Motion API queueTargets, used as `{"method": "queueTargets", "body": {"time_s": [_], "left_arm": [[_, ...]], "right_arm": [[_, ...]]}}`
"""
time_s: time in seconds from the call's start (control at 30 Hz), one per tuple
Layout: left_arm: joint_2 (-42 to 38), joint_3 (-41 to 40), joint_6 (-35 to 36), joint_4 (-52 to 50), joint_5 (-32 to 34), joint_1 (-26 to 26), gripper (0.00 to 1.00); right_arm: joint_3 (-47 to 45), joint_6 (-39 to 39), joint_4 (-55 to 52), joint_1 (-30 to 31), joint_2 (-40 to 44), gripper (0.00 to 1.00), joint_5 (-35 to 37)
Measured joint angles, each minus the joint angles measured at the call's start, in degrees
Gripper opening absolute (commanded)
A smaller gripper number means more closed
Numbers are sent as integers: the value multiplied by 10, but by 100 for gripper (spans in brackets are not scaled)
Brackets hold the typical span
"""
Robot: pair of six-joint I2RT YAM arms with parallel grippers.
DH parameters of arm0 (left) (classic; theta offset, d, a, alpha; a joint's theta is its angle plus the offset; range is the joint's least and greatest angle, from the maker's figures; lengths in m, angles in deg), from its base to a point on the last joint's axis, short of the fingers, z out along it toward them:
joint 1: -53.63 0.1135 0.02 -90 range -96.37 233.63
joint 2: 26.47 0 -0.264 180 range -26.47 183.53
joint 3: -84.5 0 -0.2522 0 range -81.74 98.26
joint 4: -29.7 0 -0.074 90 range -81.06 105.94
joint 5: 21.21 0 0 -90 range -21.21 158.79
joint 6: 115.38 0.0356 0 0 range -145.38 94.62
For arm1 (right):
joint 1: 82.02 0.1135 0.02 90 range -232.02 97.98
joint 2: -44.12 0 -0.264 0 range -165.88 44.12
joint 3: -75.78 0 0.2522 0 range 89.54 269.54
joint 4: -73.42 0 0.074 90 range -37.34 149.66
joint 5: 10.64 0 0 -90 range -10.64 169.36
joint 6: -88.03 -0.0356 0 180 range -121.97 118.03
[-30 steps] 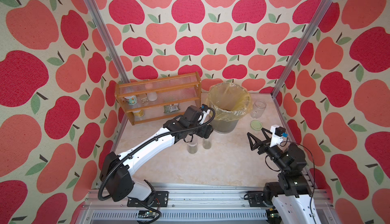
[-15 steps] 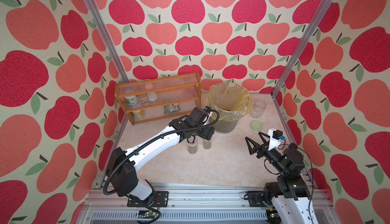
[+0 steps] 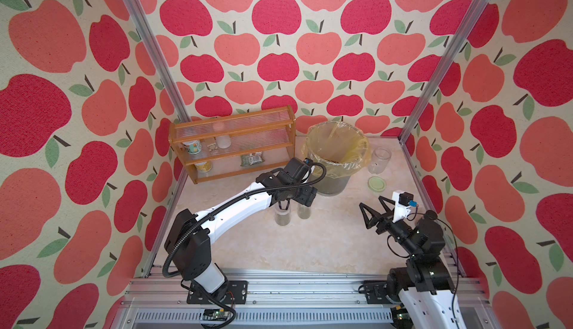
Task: Empty moldy mung beans from jars
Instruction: Pick up the jar from the center of the board.
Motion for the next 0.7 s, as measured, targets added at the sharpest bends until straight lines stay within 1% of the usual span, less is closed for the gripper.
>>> {"method": "queueTargets", "body": {"time_s": [0.2, 0.3, 0.63, 0.7], "left_arm": [[10, 7, 2, 0, 3, 0, 84], [19, 12, 4, -4, 3, 0, 79], [29, 15, 11, -18, 3, 0, 78], [29, 15, 13, -18, 3, 0, 75]], "right_arm": [[0, 0, -2, 0, 2, 96, 4], [-1, 0, -4, 0, 2, 96, 9], [-9, 0, -13, 0, 12, 96, 26], [-9, 0, -16, 0, 14, 96, 29]]}}
